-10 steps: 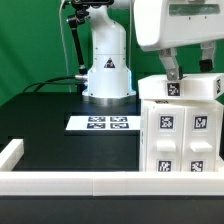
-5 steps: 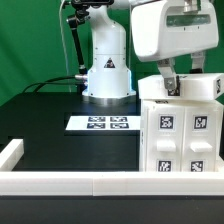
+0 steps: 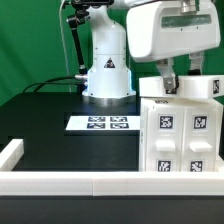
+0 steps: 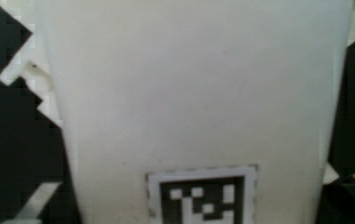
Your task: Assemble cabinet
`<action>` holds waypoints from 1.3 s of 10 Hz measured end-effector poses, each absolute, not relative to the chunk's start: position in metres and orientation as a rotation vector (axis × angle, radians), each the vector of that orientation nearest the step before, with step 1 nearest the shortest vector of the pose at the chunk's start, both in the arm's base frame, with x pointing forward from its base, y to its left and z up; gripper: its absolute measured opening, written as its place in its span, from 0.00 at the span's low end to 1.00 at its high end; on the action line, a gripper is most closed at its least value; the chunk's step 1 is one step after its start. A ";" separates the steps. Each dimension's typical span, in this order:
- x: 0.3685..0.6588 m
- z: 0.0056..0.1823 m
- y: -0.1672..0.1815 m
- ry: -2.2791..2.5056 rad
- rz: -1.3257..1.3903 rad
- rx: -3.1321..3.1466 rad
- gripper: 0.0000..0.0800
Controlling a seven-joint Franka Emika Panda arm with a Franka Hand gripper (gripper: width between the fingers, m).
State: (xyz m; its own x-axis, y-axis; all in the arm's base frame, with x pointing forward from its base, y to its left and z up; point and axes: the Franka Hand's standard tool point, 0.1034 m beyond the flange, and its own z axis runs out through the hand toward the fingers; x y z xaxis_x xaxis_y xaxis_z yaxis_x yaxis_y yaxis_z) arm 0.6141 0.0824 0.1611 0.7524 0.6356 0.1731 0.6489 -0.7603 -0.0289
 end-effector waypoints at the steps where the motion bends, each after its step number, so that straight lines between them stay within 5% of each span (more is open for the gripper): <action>1: 0.615 0.161 0.082 -0.869 -0.241 -2.910 0.70; 13: 0.616 0.161 0.082 0.569 -0.168 -2.917 0.70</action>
Offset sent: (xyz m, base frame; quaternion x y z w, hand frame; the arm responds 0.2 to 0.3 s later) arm -0.0033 0.0011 -0.0009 0.0077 0.0008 0.2757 0.9612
